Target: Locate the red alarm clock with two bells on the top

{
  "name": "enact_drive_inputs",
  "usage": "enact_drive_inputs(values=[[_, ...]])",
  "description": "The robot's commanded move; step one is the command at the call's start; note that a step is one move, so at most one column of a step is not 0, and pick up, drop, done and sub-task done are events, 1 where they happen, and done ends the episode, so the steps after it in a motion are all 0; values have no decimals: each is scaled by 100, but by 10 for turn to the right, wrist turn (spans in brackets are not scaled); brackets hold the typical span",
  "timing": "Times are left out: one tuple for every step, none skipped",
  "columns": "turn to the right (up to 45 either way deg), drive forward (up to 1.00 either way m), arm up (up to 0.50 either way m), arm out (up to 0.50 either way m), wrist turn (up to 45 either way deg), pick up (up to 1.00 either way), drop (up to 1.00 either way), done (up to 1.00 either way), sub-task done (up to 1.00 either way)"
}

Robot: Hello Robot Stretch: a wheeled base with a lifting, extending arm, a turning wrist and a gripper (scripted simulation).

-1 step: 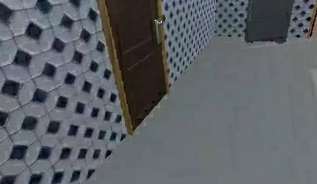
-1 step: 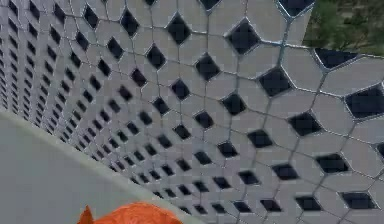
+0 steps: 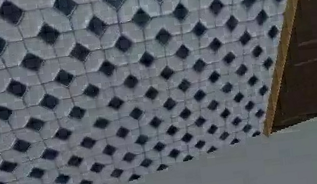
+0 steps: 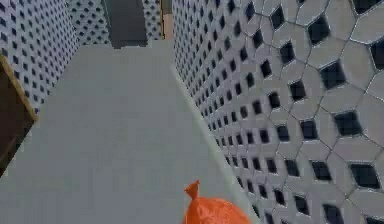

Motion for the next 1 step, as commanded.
enact_drive_inputs(values=[[-450,0,0,0,0,0,0,0,0]])
